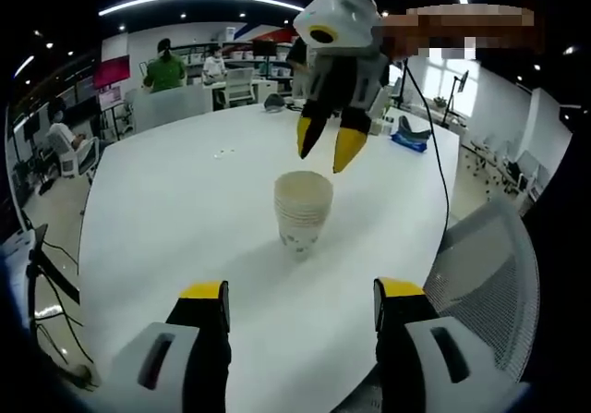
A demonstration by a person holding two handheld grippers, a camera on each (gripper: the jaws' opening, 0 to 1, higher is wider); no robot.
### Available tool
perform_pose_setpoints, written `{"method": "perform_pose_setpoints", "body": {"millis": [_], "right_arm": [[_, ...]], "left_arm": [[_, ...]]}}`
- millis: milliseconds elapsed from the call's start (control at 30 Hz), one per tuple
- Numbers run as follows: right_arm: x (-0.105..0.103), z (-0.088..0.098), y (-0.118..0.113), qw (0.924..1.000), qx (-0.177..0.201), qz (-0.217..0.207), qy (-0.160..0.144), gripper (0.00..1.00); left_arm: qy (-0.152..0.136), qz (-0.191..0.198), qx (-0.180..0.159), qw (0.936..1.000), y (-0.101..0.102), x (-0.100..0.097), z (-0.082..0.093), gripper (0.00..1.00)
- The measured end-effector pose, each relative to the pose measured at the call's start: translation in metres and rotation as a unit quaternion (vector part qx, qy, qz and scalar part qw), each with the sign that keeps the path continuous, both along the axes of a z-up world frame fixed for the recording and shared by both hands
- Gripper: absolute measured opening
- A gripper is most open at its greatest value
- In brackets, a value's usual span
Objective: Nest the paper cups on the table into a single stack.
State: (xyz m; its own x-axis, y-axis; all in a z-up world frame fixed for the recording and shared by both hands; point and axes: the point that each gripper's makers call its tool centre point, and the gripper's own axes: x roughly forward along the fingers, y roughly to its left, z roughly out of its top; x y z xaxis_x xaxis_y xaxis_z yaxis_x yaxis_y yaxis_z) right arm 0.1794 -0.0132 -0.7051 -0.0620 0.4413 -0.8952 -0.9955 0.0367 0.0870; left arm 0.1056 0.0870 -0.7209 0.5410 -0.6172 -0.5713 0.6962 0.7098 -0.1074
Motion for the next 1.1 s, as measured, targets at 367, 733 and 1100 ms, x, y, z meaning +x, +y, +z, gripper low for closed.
{"method": "perform_pose_setpoints", "body": {"millis": [367, 733, 1100], "right_arm": [[0.006, 0.013, -0.017, 0.9955, 0.066, -0.056, -0.038, 0.43], [0.001, -0.016, -0.035, 0.9921, 0.074, -0.082, -0.058, 0.55], [0.009, -0.054, -0.035, 0.9881, 0.086, -0.101, -0.078, 0.57]], "left_arm": [[0.0, -0.012, 0.002, 0.9999, -0.007, 0.014, -0.001, 0.62], [0.004, -0.036, 0.012, 0.9993, -0.027, 0.043, -0.015, 0.62], [0.0, -0.094, 0.045, 0.9946, -0.065, 0.069, -0.031, 0.6]]}}
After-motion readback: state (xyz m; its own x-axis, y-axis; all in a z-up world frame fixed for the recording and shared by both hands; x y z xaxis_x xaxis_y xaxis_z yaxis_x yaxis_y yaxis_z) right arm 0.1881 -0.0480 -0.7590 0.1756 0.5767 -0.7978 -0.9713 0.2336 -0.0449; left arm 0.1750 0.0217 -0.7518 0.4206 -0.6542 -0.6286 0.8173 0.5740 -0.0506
